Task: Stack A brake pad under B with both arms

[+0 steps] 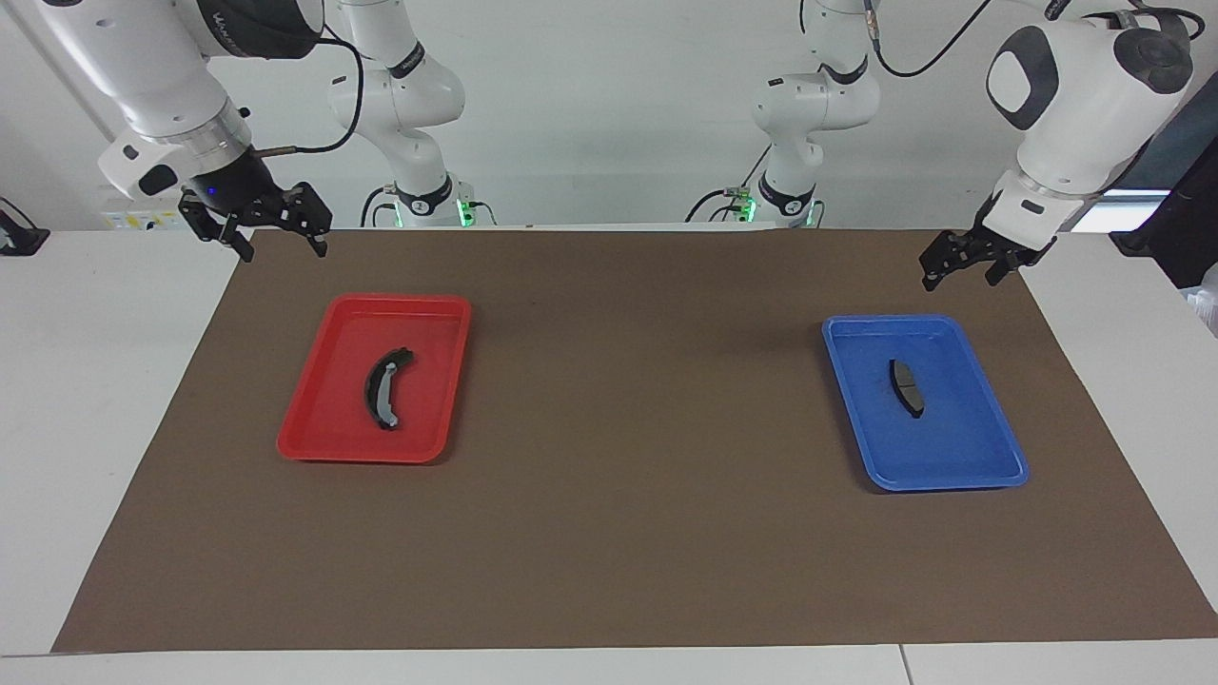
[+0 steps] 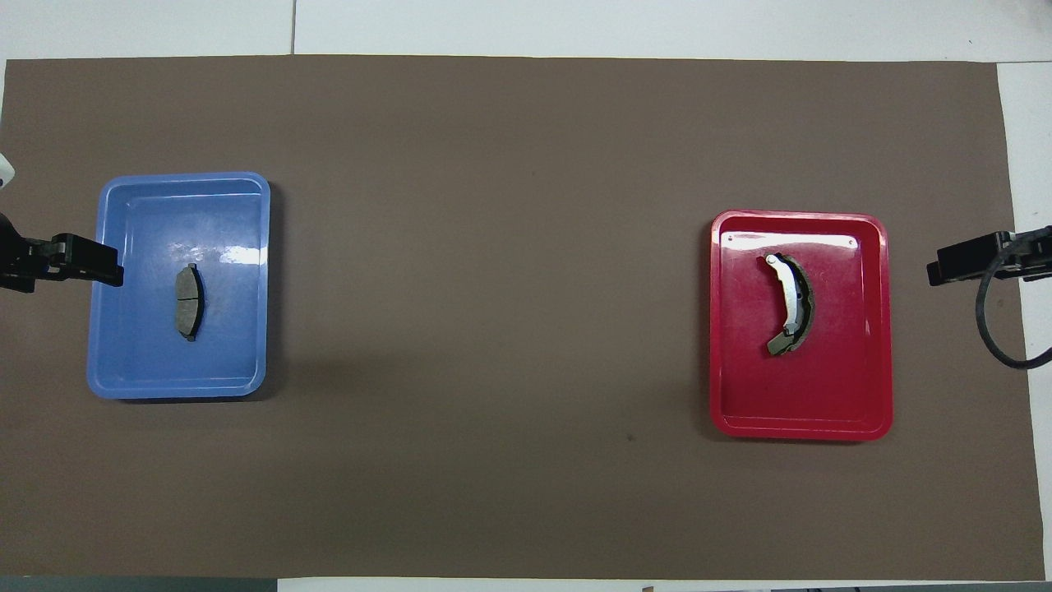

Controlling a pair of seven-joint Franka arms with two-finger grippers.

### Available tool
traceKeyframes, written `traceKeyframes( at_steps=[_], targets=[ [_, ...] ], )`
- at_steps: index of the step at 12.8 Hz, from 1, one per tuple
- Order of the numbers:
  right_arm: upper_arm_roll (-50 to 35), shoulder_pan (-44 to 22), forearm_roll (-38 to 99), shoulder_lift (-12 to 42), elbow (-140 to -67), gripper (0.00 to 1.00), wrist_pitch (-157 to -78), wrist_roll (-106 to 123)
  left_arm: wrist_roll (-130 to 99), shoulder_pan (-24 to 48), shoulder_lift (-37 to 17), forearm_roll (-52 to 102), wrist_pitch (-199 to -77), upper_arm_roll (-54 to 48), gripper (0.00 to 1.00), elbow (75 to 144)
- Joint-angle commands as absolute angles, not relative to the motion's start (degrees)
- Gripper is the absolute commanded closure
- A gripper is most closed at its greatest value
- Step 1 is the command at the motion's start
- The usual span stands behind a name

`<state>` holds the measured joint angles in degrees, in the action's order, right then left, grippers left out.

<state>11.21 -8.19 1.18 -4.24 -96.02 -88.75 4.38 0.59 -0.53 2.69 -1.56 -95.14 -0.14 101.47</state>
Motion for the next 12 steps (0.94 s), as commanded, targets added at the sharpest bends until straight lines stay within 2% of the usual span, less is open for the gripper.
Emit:
traceKeyframes(
  at_steps=[1, 12],
  targets=[
    [11.0, -7.8, 1.7, -5.0, -96.7, 0.00, -88.9, 5.2, 0.0, -1.0, 4.0, -2.5, -95.7, 0.4, 0.01, 102.8],
    [10.6, -8.3, 1.5, -5.0, -96.7, 0.00, -88.7, 5.1, 0.1, -0.9, 4.0, -2.5, -95.7, 0.6, 0.01, 102.8]
  ],
)
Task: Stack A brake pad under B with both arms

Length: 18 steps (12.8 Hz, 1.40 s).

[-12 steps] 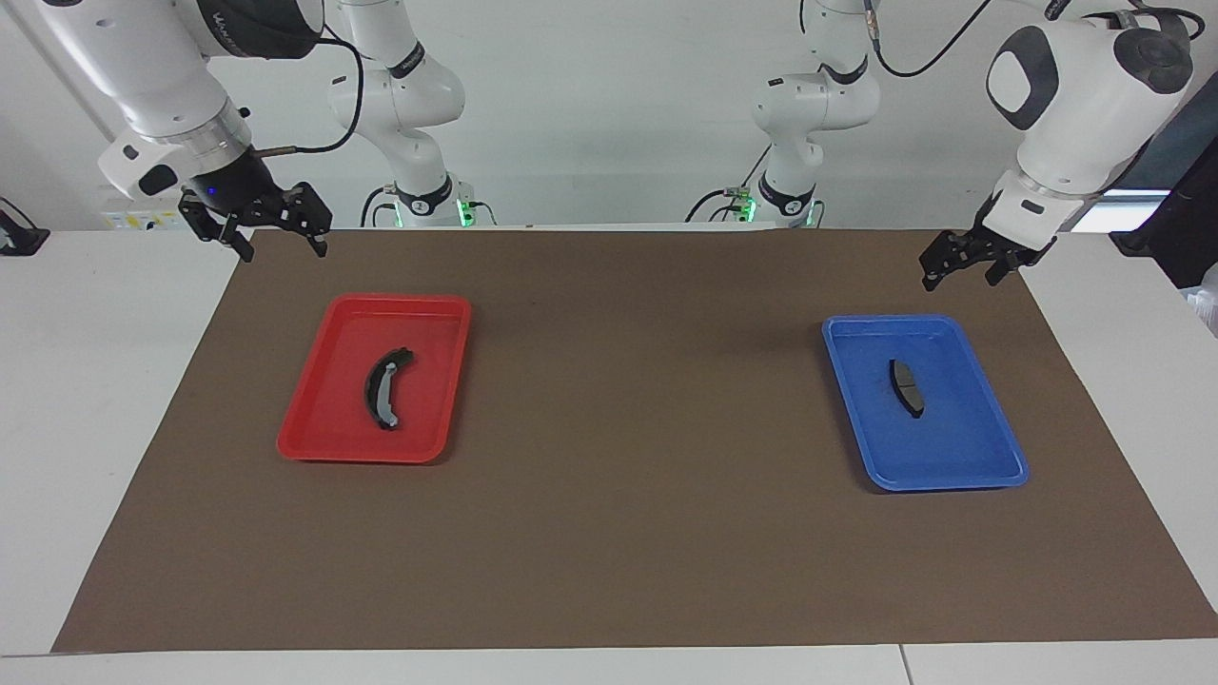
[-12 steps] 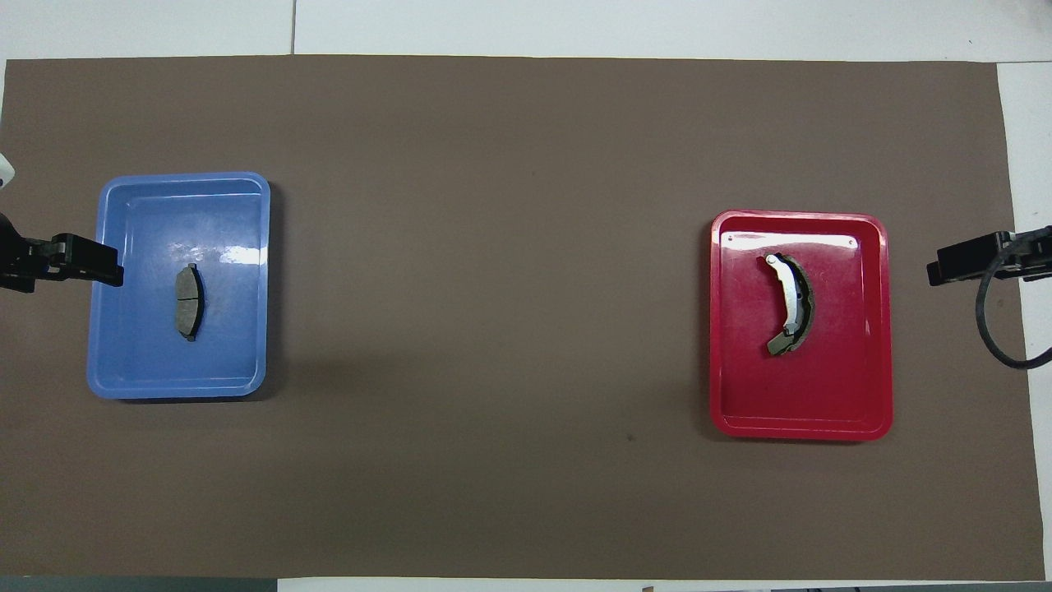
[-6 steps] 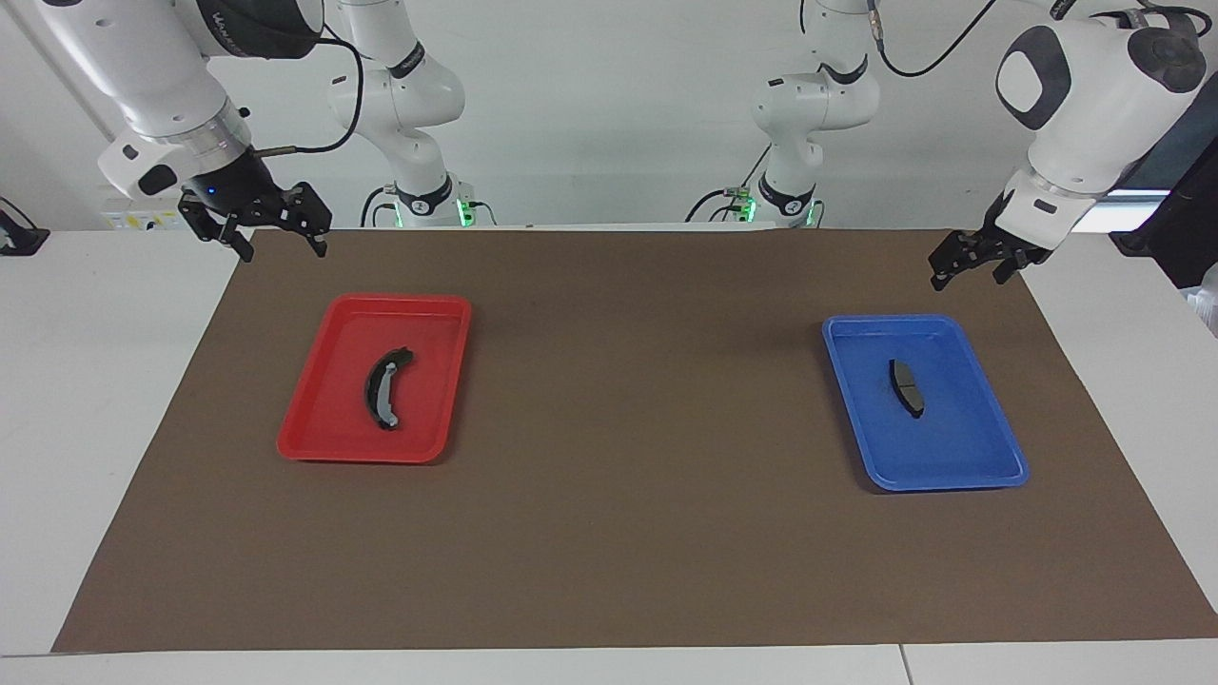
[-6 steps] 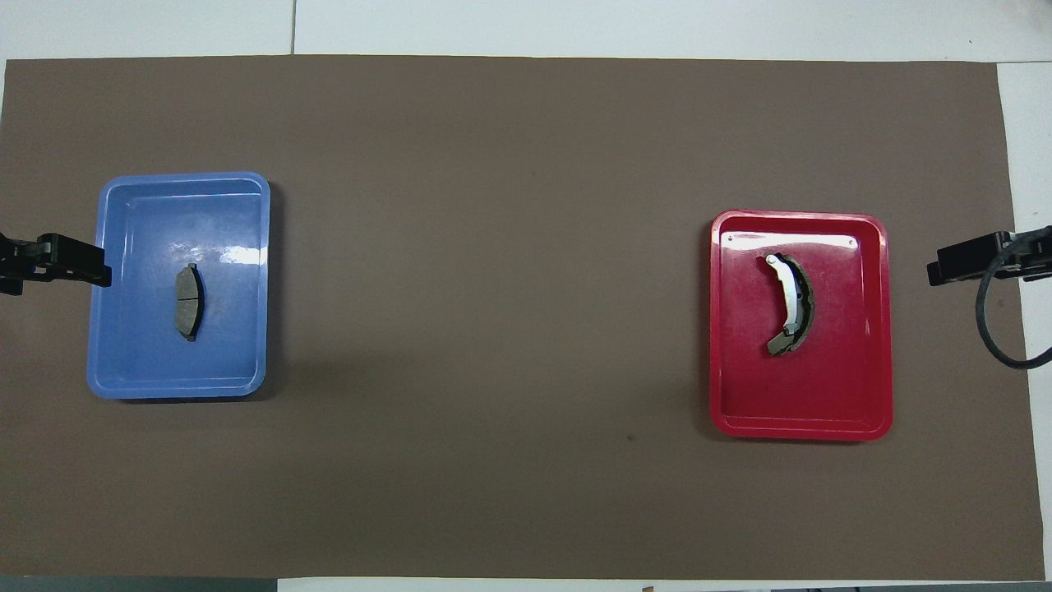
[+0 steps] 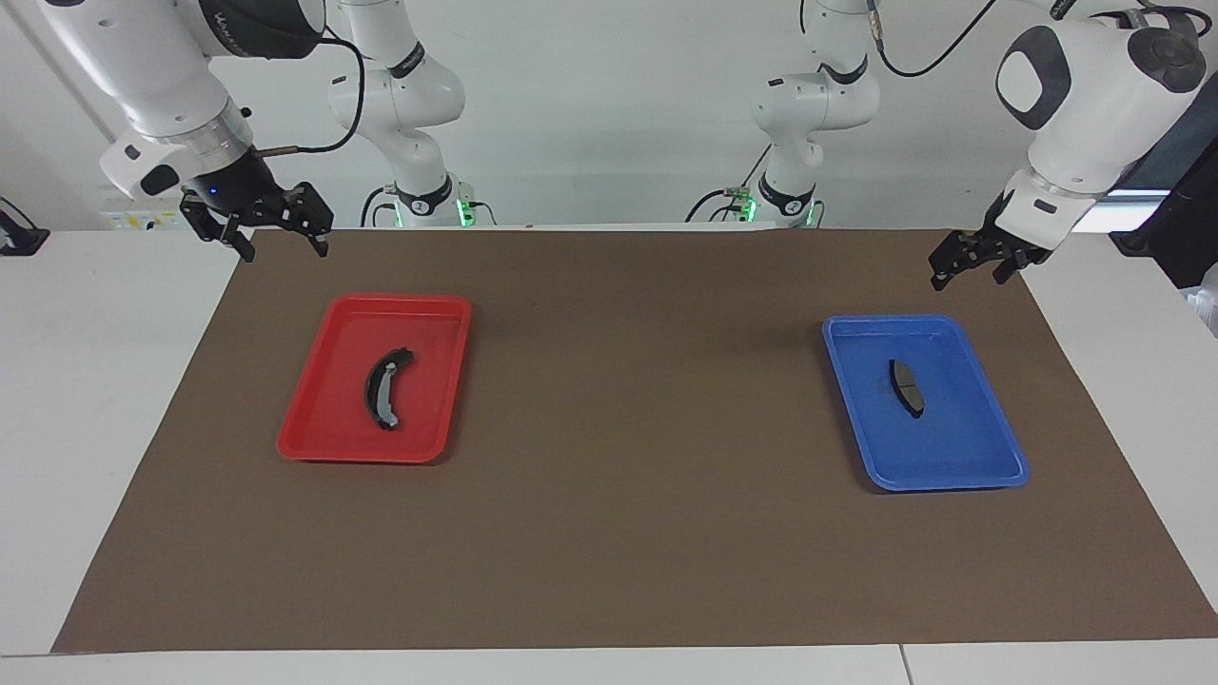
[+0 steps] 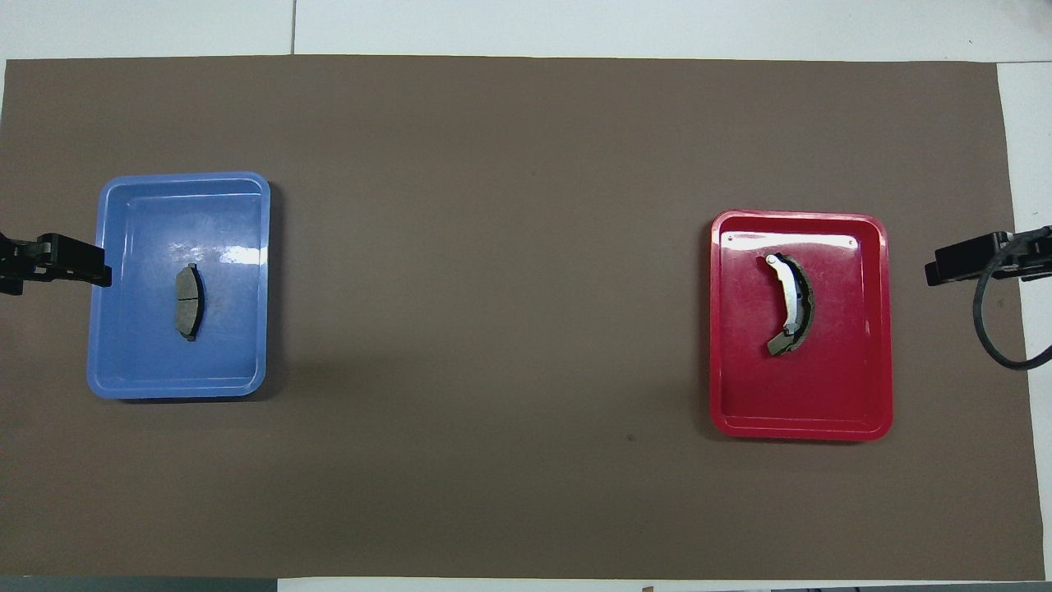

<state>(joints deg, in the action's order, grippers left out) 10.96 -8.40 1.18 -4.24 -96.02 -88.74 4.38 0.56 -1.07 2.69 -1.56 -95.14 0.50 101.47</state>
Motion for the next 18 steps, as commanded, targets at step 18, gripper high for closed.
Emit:
traceKeyframes(
  at_steps=[18],
  targets=[
    [10.5, -8.5, 1.5, -5.1, -96.8, 0.00, -88.4, 5.1, 0.3, -0.8, 4.0, -2.5, -94.1, 0.6, 0.01, 102.8]
  ],
)
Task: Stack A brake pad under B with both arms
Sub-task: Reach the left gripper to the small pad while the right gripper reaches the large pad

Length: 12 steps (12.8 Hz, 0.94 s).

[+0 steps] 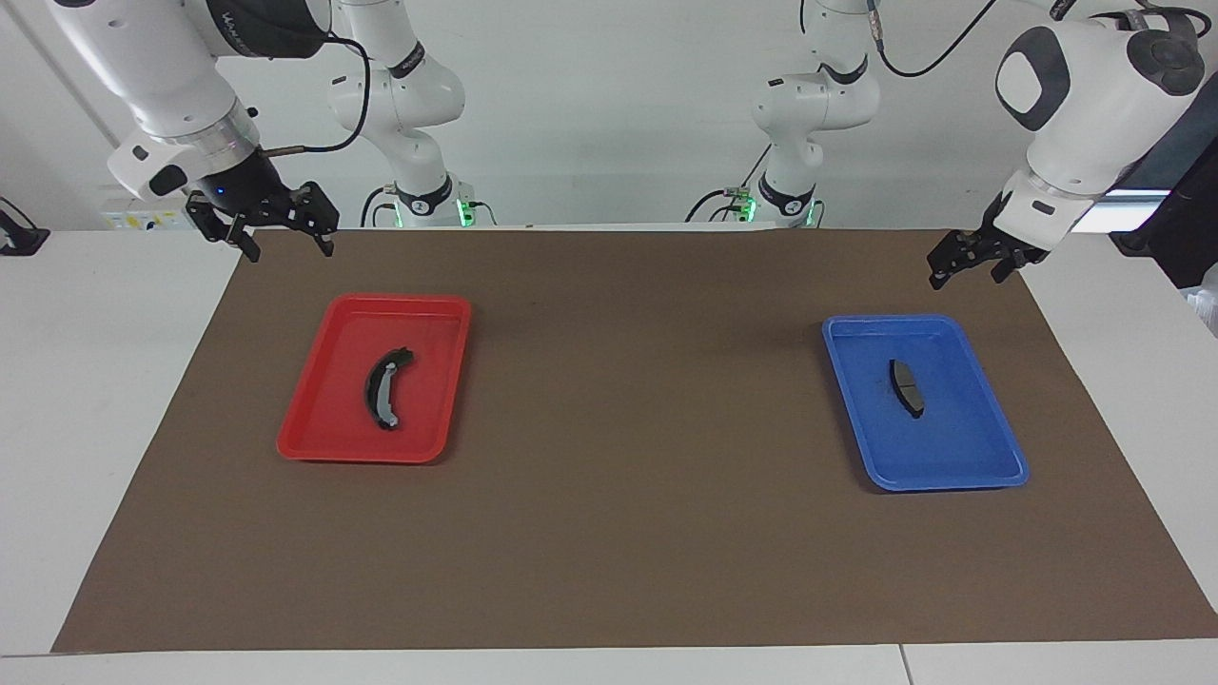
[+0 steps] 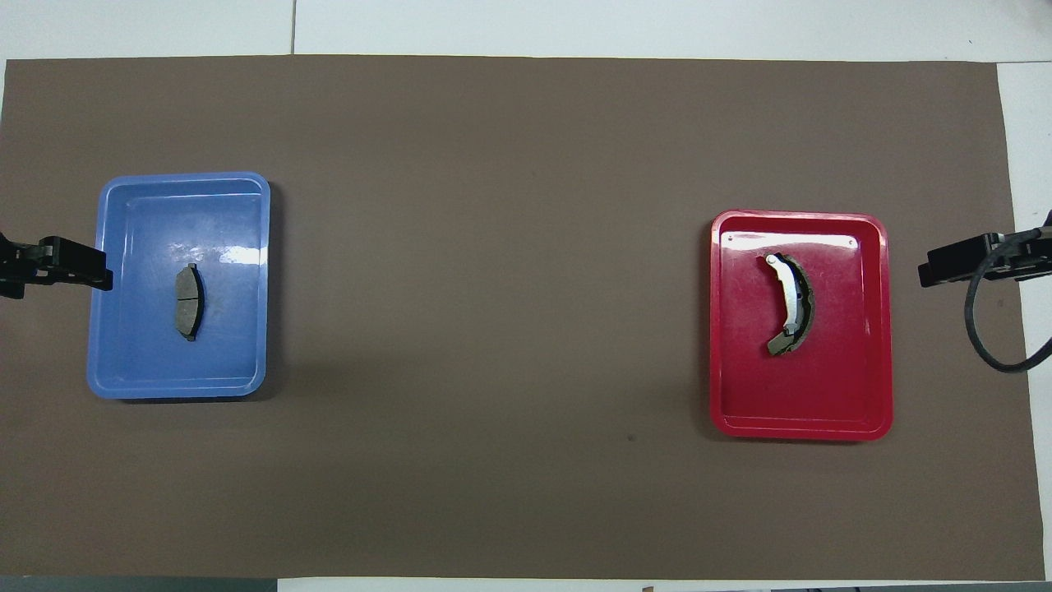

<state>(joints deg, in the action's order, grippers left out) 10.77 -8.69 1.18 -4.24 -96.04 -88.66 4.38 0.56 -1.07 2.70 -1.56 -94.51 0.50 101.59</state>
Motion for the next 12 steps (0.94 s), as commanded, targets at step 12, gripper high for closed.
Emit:
traceKeyframes(
  at_steps=[12],
  targets=[
    [10.4, -8.6, 1.6, -7.9, -104.3, 0.00, -94.5, 5.1, 5.3, -1.1, -0.8, -2.5, -123.0, 0.6, 0.02, 120.6]
  ],
)
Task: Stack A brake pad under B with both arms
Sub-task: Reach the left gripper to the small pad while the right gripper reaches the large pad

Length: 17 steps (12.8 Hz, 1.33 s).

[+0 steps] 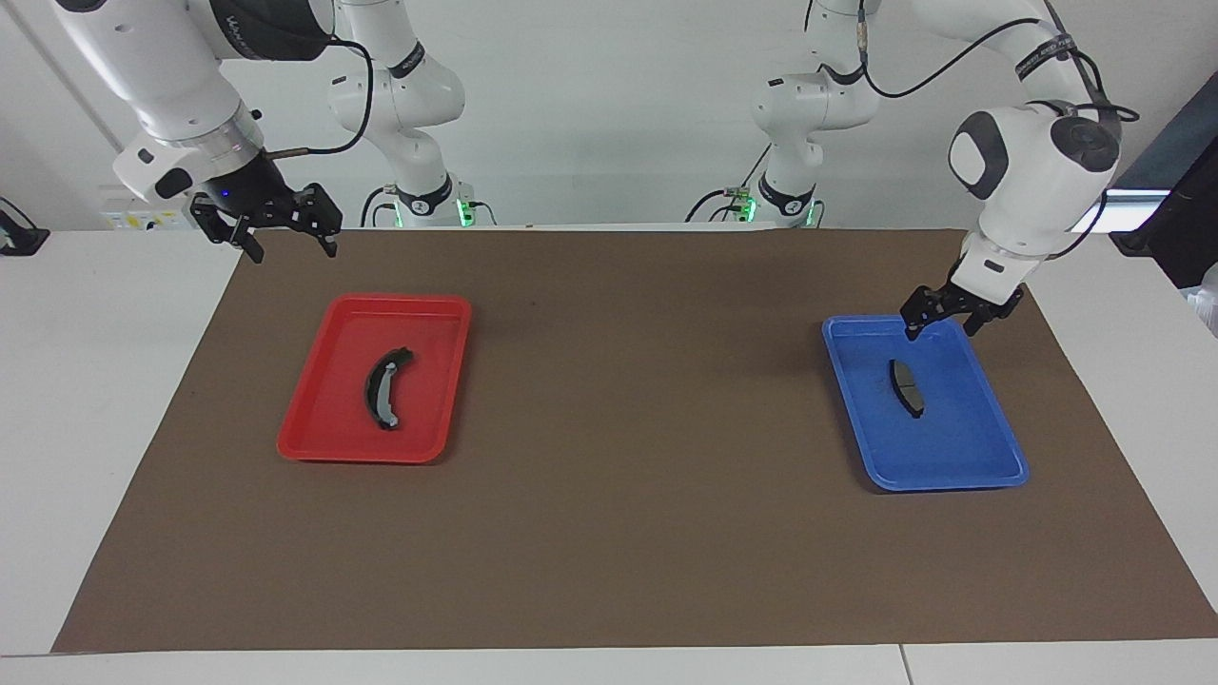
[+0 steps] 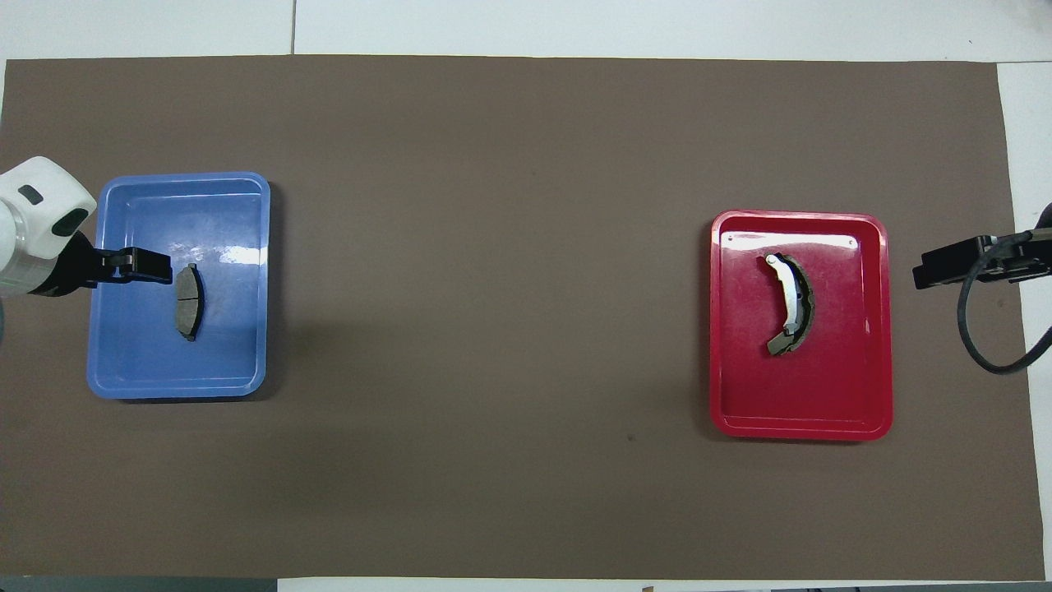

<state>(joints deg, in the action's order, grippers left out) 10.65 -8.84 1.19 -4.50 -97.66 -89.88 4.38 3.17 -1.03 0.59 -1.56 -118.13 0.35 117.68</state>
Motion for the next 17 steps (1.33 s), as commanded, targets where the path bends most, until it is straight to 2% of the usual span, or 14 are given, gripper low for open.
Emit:
traceKeyframes(
  at_steps=[1, 4, 8, 12, 13, 14, 16, 17],
  targets=[
    [10.3, -8.7, 1.6, -8.8, -108.1, 0.00, -98.1, 5.1, 5.7, -1.9, -2.2, -2.5, -125.8, 0.6, 0.02, 121.7],
    [10.3, -9.5, 1.6, -9.2, -118.9, 0.00, -109.2, 4.1, 8.2, -3.5, -4.9, -2.5, -132.5, 0.6, 0.02, 125.0],
    [10.2, -11.2, 1.6, -2.2, -122.0, 0.00, -117.6, 2.0, 9.9, -5.1, -8.5, -2.5, -140.3, 0.6, 0.03, 128.4],
    [10.2, -11.2, 1.6, 2.2, -129.7, 0.00, -132.8, 2.0, 9.9, -4.9, -8.3, -2.5, -140.2, 0.5, 0.07, 130.7],
    [10.2, -10.9, 1.7, 3.5, -130.1, 0.00, -134.3, 2.1, 9.8, -4.9, -8.2, -2.5, -140.2, 0.5, 0.14, 130.7],
    [10.2, -10.5, 1.6, 4.9, -130.0, 0.00, -134.6, 2.1, 9.5, -5.0, -8.2, -2.5, -140.0, 0.5, 0.30, 130.7],
    [10.2, -10.4, 1.7, 7.2, -129.9, 0.00, -136.3, 2.0, 9.3, -5.2, -8.2, -2.5, -139.7, 0.5, 0.72, 130.3],
    [10.2, -10.2, 1.6, 8.2, -129.9, 0.02, -137.4, 2.1, 9.2, -5.2, -7.8, -2.5, -139.5, 0.6, 0.89, 130.2]
  ],
)
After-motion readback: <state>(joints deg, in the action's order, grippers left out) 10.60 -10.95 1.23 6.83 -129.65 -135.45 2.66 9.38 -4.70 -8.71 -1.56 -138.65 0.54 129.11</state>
